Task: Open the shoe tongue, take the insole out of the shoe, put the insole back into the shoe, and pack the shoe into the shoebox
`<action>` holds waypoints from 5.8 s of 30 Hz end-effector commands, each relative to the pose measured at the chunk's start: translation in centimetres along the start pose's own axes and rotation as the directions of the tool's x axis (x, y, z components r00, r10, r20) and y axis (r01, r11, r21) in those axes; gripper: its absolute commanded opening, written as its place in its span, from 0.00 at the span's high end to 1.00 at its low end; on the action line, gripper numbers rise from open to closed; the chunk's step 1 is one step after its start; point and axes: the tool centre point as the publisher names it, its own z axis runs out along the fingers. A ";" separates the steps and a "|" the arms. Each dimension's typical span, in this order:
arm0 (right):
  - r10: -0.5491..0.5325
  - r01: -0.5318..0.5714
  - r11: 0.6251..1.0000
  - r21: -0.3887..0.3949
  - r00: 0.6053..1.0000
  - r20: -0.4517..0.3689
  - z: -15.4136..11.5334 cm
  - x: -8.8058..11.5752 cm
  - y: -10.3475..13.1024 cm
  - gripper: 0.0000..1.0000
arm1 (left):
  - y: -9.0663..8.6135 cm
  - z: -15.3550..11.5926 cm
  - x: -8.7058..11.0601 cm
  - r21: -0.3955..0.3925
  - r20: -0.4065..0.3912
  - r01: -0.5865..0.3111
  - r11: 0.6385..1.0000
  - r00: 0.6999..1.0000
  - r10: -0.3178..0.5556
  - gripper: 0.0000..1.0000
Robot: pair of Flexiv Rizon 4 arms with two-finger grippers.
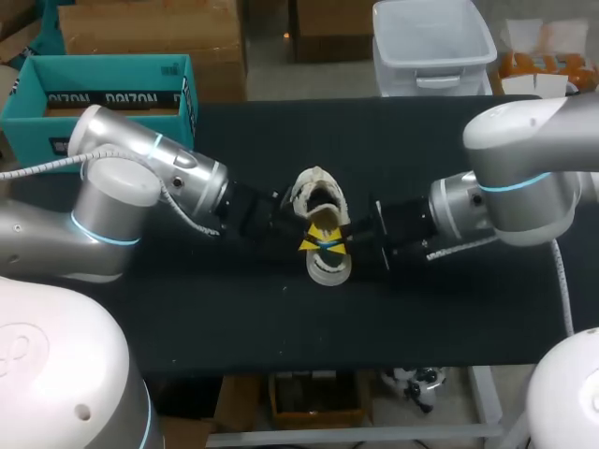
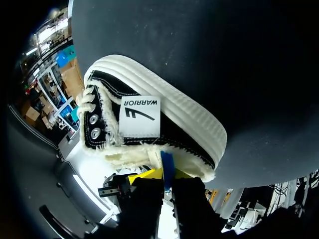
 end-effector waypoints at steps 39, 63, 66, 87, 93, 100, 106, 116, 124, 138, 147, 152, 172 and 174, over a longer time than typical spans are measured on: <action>0.072 -0.039 0.980 -0.196 0.984 0.162 0.5 -1.3 -0.2 0.67 | -6.4 -12.6 -1.5 -0.173 -0.040 0.138 0.975 0.988 -0.147 0.00; -0.012 0.053 0.985 -0.162 0.970 0.242 1.1 0.0 0.8 1.00 | -7.2 -15.1 -0.2 -0.242 -0.049 0.282 0.928 0.952 -0.302 0.00; -0.015 0.054 0.987 -0.153 0.970 0.243 1.2 -0.1 1.0 1.00 | -7.2 -15.2 -0.1 -0.244 -0.050 0.288 0.926 0.950 -0.309 0.00; -0.016 0.123 0.932 -0.340 0.954 0.301 3.9 -2.7 2.8 1.00 | -6.0 -16.6 1.0 -0.255 -0.049 0.347 0.903 0.928 -0.370 0.00; -0.095 0.179 0.931 -0.317 0.960 0.264 2.5 -1.7 0.9 1.00 | -6.0 -16.7 0.8 -0.257 -0.051 0.349 0.901 0.926 -0.373 0.00; -0.182 0.244 0.930 -0.274 0.955 0.234 0.9 -0.6 -0.8 1.00 | -6.3 -16.3 0.5 -0.253 -0.052 0.348 0.903 0.927 -0.372 0.00; -0.225 0.276 0.930 -0.245 0.950 0.217 -0.4 -0.3 -0.9 1.00 | -6.6 -16.0 0.4 -0.254 -0.054 0.346 0.903 0.927 -0.370 0.00; -0.349 0.380 0.915 -0.134 0.914 0.207 -2.7 0.0 0.0 1.00 | -7.2 -15.8 0.2 -0.272 -0.054 0.362 0.892 0.919 -0.389 0.00; -0.478 0.511 0.857 -0.063 0.835 0.274 -3.6 0.9 0.0 1.00 | -7.9 -16.1 0.3 -0.299 -0.053 0.417 0.858 0.891 -0.451 0.00; -0.606 0.632 0.771 0.084 0.686 0.403 -4.9 1.9 -0.2 0.00 | -7.9 -18.0 2.9 -0.323 -0.037 0.566 0.759 0.794 -0.607 0.00; -0.632 0.649 0.754 0.105 0.672 0.387 -6.0 2.1 -0.4 0.00 | -8.3 -19.7 2.2 -0.560 -0.052 0.566 0.605 0.704 -0.708 0.00; -0.632 0.649 0.754 0.105 0.672 0.387 -6.0 2.1 -0.4 0.00 | -7.7 -19.8 2.3 -0.788 -0.097 0.409 0.460 0.655 -0.749 0.00; -0.632 0.697 0.717 0.036 0.626 0.457 -8.0 1.5 -0.4 0.00 | -5.8 -15.8 1.6 -0.782 0.169 0.615 0.104 0.369 -0.914 0.00; -0.667 0.731 0.680 0.057 0.586 0.460 -8.5 1.4 -0.3 0.00 | -5.4 -15.5 2.0 -0.772 0.233 0.635 0.020 0.312 -0.921 0.00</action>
